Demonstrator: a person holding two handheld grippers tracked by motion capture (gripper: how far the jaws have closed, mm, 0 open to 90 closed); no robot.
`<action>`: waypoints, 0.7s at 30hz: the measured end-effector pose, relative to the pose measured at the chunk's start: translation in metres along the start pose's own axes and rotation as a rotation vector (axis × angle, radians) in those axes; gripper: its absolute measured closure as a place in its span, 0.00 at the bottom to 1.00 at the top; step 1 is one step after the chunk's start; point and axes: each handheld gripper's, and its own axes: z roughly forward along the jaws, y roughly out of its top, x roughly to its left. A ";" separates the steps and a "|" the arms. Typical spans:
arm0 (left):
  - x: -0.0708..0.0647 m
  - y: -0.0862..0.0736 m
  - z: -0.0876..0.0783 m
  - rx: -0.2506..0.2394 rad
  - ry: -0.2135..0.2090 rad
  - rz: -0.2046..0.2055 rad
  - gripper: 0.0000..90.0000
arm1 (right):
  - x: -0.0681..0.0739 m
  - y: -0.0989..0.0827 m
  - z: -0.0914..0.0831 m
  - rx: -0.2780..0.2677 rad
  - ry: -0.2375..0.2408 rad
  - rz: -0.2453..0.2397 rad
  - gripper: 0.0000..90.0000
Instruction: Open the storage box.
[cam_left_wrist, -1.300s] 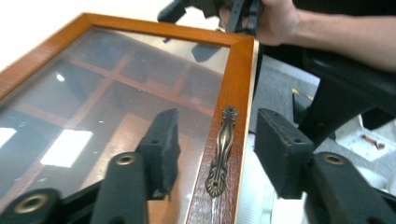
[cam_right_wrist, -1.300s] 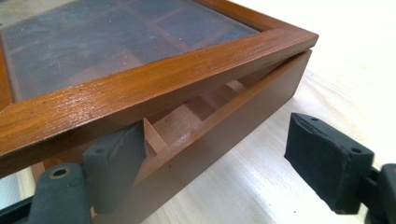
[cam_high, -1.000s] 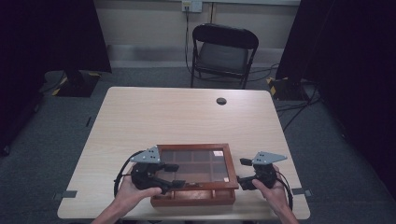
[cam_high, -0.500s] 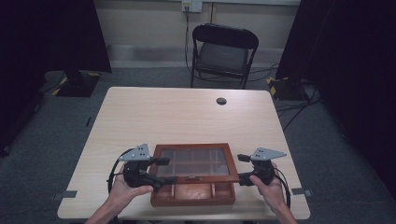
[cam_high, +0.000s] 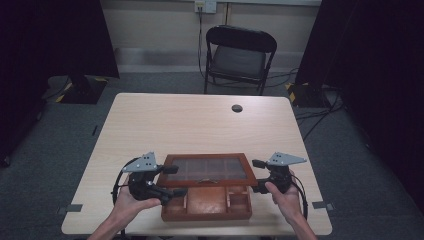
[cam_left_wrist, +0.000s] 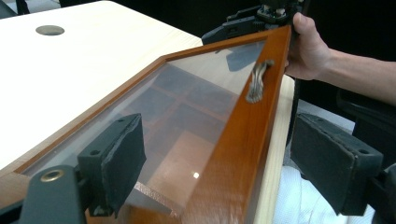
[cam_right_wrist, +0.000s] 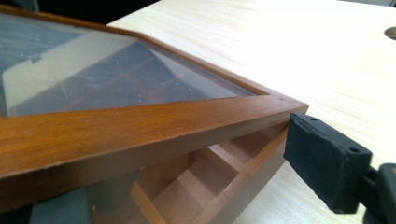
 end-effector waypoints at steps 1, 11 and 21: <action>0.000 0.000 0.000 0.003 0.015 0.008 0.19 | 0.000 0.001 0.000 -0.002 0.001 0.001 0.24; 0.001 -0.003 -0.002 -0.016 0.055 0.016 0.22 | -0.001 0.006 -0.001 -0.013 -0.009 0.036 0.23; 0.010 -0.007 -0.001 -0.027 0.105 0.028 0.27 | -0.004 0.010 -0.004 -0.011 -0.010 0.046 0.28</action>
